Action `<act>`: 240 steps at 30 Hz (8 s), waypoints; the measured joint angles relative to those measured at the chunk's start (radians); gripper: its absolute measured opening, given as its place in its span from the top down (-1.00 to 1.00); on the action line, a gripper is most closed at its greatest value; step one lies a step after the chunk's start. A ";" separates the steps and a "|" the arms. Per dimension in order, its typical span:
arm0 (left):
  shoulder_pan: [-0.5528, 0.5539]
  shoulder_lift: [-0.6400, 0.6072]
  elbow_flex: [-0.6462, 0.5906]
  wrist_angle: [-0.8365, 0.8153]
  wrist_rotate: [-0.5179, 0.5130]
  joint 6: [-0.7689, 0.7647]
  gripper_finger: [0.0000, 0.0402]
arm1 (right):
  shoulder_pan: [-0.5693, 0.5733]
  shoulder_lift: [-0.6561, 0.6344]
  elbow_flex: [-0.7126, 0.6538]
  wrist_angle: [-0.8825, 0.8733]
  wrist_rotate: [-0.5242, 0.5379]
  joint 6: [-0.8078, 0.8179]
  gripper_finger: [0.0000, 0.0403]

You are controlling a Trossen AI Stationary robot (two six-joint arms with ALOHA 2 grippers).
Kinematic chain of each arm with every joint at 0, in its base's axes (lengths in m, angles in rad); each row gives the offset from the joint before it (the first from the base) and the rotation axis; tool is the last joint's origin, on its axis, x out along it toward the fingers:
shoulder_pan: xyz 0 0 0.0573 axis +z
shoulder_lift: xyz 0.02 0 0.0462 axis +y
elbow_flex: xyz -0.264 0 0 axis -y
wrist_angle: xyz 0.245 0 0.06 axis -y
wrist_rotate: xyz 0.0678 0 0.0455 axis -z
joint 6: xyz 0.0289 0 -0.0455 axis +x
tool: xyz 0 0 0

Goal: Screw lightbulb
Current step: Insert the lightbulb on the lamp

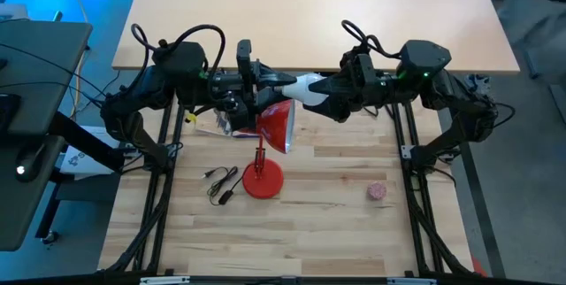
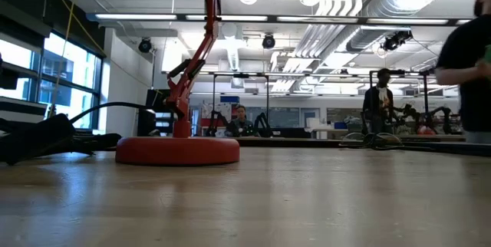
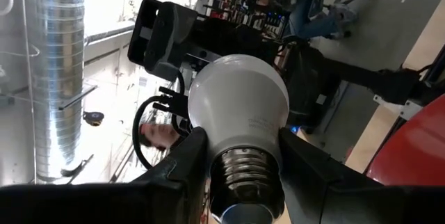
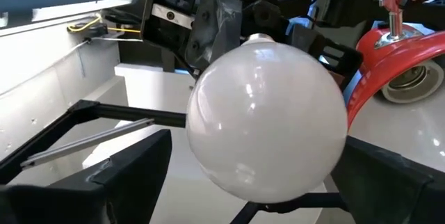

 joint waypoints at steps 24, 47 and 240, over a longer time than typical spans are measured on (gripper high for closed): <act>-0.026 0.000 0.000 0.001 -0.044 0.019 0.36 | 0.000 0.000 0.000 -0.007 0.106 -0.014 -0.54; -0.022 0.000 0.000 0.026 -0.114 0.010 0.36 | 0.000 -0.001 0.000 0.005 0.128 -0.025 -0.54; -0.076 -0.031 0.000 -0.009 -0.145 -0.005 0.36 | -0.006 0.039 0.000 0.120 -0.010 -0.080 -0.80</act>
